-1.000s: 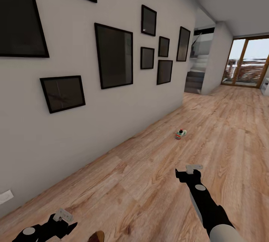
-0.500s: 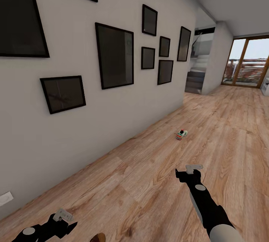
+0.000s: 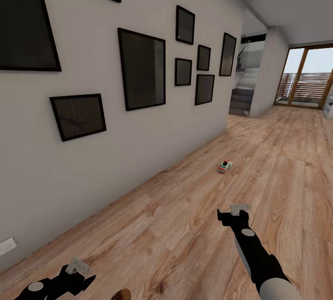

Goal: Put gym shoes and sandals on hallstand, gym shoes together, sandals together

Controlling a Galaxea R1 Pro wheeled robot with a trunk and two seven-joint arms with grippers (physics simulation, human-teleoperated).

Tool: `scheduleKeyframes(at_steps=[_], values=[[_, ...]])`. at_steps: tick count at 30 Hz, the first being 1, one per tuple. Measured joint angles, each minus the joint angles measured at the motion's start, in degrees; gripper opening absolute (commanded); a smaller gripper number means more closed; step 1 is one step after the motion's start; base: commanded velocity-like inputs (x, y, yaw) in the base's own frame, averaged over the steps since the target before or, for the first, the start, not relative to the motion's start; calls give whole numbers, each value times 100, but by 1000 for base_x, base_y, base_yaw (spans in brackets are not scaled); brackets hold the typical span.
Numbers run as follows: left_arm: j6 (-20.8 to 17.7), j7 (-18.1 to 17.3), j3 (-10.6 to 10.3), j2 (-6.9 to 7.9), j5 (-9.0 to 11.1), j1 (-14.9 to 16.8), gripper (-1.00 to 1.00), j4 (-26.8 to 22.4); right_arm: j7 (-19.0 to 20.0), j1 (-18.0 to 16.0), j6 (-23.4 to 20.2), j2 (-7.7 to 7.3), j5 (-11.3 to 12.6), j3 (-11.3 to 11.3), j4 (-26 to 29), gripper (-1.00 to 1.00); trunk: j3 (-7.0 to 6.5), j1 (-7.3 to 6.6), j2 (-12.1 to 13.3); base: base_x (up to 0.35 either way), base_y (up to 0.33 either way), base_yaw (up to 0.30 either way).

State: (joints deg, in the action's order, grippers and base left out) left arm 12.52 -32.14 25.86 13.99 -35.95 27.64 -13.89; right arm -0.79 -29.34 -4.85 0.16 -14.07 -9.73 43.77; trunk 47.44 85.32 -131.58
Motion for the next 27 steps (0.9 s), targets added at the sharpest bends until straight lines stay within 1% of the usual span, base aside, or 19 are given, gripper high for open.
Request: scheduleKeyframes(at_steps=[17, 23, 26, 27], values=[[-53, -8, -60, 0, -47, 0, 100, 0, 0, 0, -16, 2, 11, -5, 6, 100, 0, 0, 0, 0, 0, 0], [-76, -26, -61, 0, -53, 7, 100, 0, 4, 0, -18, 6, 16, 1, 8, 100, 107, 131, -239, 0, 0, 0], [-81, -33, -63, 0, -58, 29, 100, 0, 6, 0, -98, 8, 25, -8, 10, 100, 161, 197, -360, 0, 0, 0], [-84, -34, -64, 0, -59, 42, 100, 0, 6, 0, -212, 8, 29, -11, 30, 100, 180, 219, -400, 0, 0, 0]])
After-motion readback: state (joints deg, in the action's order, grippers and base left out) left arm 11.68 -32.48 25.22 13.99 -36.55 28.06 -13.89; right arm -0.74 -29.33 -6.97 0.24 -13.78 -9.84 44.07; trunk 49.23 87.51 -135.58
